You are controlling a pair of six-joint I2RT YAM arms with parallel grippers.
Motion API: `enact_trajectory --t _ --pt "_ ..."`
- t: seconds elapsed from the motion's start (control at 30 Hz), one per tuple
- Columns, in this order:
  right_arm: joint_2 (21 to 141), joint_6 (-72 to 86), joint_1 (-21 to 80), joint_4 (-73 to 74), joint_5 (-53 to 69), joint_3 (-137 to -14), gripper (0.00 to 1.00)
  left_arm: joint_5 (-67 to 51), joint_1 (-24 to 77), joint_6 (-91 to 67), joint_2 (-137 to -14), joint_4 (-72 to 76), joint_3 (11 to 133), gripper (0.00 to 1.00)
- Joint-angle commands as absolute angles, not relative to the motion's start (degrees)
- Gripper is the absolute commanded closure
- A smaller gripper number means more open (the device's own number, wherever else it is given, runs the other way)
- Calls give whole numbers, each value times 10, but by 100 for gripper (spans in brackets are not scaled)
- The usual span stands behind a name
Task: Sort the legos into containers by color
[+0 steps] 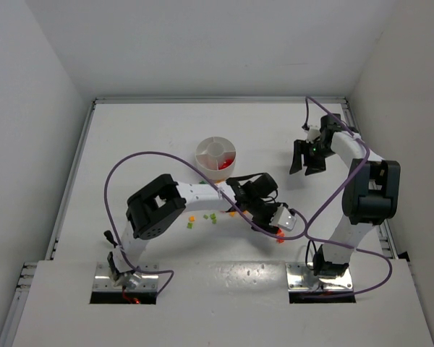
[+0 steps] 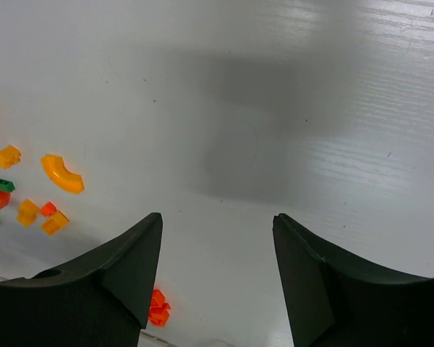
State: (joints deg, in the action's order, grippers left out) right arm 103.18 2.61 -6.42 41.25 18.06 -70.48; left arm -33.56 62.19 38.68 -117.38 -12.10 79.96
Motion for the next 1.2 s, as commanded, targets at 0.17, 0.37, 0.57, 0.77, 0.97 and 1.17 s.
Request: enact_trajectory --t 0.17,0.37,0.57,0.77,0.97,1.17 --pt "1032 32 -67 414 189 -731 37 -381 607 461 -1199 -151 842 41" --pt "1032 32 -67 414 194 -731 37 -400 607 461 -1216 -156 862 40" --pt "1032 32 -67 419 194 -737 36 -410 607 461 -1236 -156 879 39" --pt "1037 32 -67 419 210 -748 36 -426 613 471 -1247 -156 885 39" --pt "1042 32 -72 425 215 -753 36 -432 618 487 -1252 -168 890 39" --pt "1048 32 -72 425 215 -753 36 -432 618 494 -1264 -168 896 41"
